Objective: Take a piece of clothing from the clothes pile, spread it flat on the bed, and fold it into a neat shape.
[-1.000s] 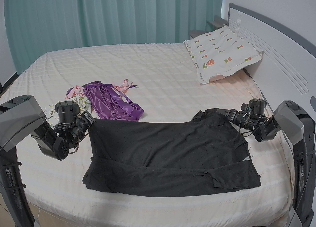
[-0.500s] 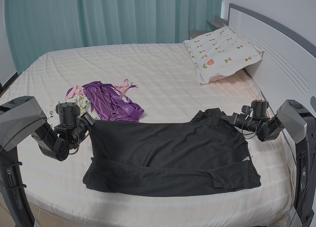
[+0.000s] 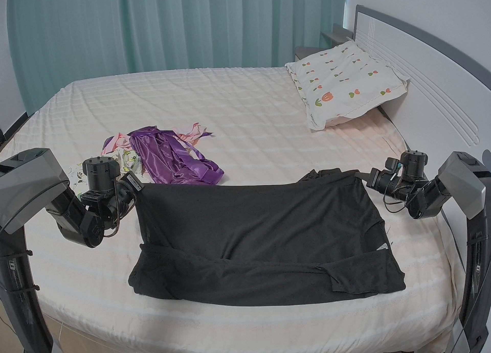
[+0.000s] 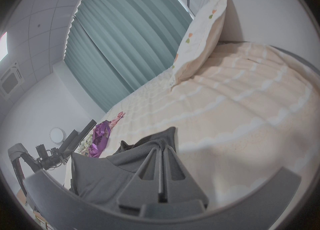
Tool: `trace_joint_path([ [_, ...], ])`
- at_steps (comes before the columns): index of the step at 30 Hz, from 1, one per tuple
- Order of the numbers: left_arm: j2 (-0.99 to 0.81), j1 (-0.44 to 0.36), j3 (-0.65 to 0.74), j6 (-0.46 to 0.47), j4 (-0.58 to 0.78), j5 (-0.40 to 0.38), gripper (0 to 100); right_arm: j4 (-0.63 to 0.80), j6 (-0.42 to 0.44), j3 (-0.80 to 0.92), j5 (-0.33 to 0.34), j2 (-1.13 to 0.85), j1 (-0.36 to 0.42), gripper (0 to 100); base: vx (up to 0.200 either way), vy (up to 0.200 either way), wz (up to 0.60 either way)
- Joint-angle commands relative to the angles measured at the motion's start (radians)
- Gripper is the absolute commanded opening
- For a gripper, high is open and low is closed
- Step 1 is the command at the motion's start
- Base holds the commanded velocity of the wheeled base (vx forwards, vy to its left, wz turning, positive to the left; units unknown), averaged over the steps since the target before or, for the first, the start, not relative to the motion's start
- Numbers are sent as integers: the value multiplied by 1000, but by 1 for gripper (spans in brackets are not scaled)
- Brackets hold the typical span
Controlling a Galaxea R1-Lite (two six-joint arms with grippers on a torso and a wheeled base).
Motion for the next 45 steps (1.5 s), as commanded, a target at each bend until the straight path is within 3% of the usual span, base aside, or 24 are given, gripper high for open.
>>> trace_joint_path([
  [1, -19, 27, -8, 1, -4, 0, 0, -13, 19, 29, -2, -62, -13, 0, 0, 0, 0],
  [16, -69, 28, -5, 7, -4, -19, 0, -114, 13, 136, -12, -70, -22, 0, 0, 0, 0],
  [21, -53, 27, -20, 4, 46, -129, 0, -120, 19, 136, -19, -50, -22, 0, 0, 0, 0],
  [22, -53, 27, -20, 2, 56, -161, 100, -122, 22, 144, -22, -51, -22, 0, 0, 0, 0],
  [29, -30, 48, -48, 21, 95, -376, 100, -137, 44, 182, -25, -51, -22, 0, 0, 0, 0],
  [31, -26, 50, -51, 57, 110, -404, 100, -154, 64, 199, -25, -56, -22, 0, 0, 0, 0],
  [32, -8, 54, -53, 123, 133, -422, 100, -183, 98, 219, -25, -57, -21, 0, 0, 0, 0],
  [35, 33, 56, -51, 249, 148, -424, 100, -252, 161, 256, -29, -51, -15, 0, 0, 0, 0],
  [37, 52, 50, -56, 283, 145, -419, 100, -290, 177, 287, -36, -48, -4, 0, 0, 0, 0],
  [45, 63, -18, -66, 284, 141, -417, 100, -401, 234, 334, -36, -18, 11, 0, 0, 0, 0],
])
